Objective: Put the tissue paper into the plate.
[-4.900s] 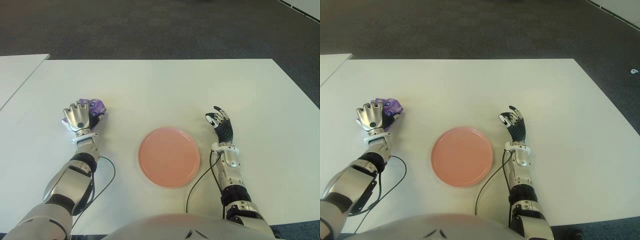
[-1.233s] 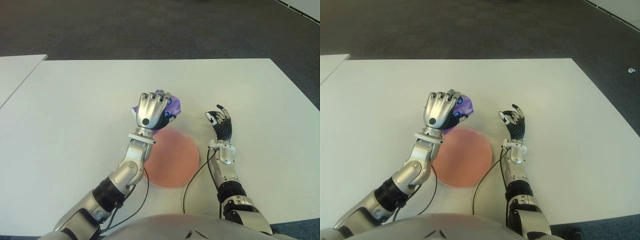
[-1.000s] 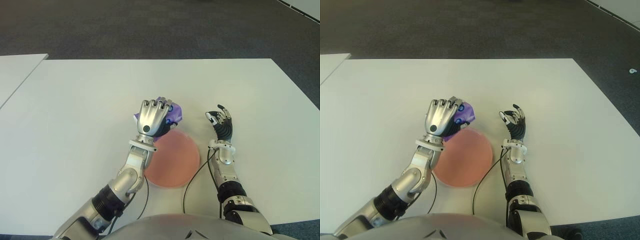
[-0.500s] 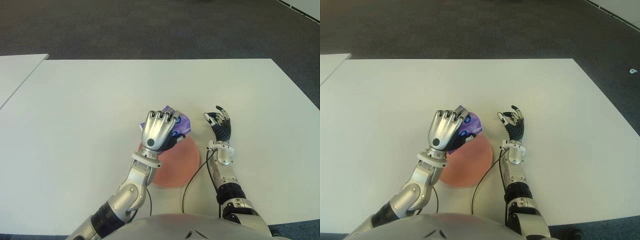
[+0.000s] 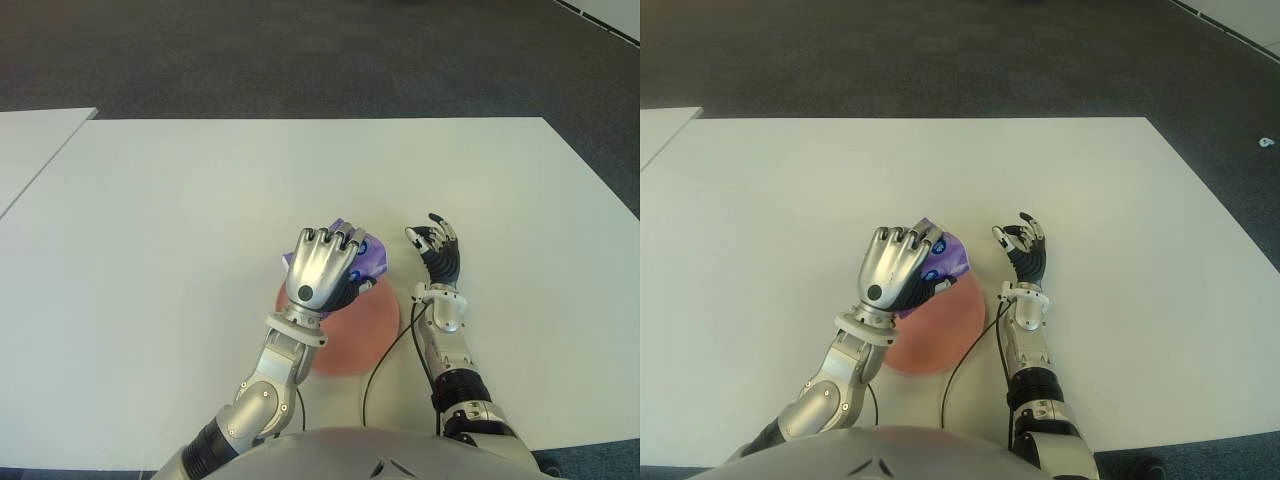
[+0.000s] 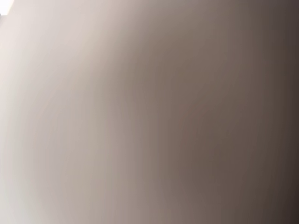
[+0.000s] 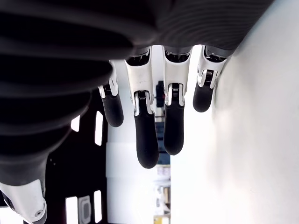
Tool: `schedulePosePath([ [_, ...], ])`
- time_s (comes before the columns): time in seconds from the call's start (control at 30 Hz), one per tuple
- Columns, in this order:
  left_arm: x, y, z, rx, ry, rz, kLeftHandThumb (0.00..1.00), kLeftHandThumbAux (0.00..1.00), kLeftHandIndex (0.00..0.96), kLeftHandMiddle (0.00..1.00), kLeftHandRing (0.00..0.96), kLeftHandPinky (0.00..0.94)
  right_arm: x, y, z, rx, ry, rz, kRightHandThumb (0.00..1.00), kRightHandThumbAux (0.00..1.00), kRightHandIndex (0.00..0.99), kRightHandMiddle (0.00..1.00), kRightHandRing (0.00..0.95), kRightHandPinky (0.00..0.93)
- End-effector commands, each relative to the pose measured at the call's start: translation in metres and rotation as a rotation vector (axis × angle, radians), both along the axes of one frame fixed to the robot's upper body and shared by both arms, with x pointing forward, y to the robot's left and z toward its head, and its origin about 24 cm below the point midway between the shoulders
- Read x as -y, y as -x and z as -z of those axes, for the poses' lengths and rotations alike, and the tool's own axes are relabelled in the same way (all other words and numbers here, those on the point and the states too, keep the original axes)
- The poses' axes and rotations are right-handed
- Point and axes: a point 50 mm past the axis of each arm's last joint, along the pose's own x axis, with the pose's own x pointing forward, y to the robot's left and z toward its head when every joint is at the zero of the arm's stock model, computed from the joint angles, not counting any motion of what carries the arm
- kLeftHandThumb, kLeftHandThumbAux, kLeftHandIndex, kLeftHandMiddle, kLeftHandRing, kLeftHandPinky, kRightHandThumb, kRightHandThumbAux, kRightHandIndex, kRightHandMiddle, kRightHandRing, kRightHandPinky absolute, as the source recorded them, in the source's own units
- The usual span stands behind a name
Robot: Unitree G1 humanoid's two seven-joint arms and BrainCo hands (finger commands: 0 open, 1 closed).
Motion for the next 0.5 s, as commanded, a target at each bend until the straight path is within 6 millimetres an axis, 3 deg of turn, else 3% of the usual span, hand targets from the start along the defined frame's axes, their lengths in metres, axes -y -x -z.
schedulePosePath([
  [0.03,0.0013,0.0036,0.0006,-0.016,-0.008,0.007,0.855,0.664,0.402,0.545,0.840,0.856,-0.0037,0.0170,0.0253,-0.139,-0.014,0.015,0.948,0.632,0.213,0.482,0.363,0.180],
  [0.5,0.0039,0.0090,0.0080,-0.027,0.009,0.024,0.853,0.665,0.400,0.542,0.838,0.855,-0.0039,0.0165,0.0263,-0.154,0.012,0.018,0.947,0.633,0.204,0.482,0.376,0.238],
])
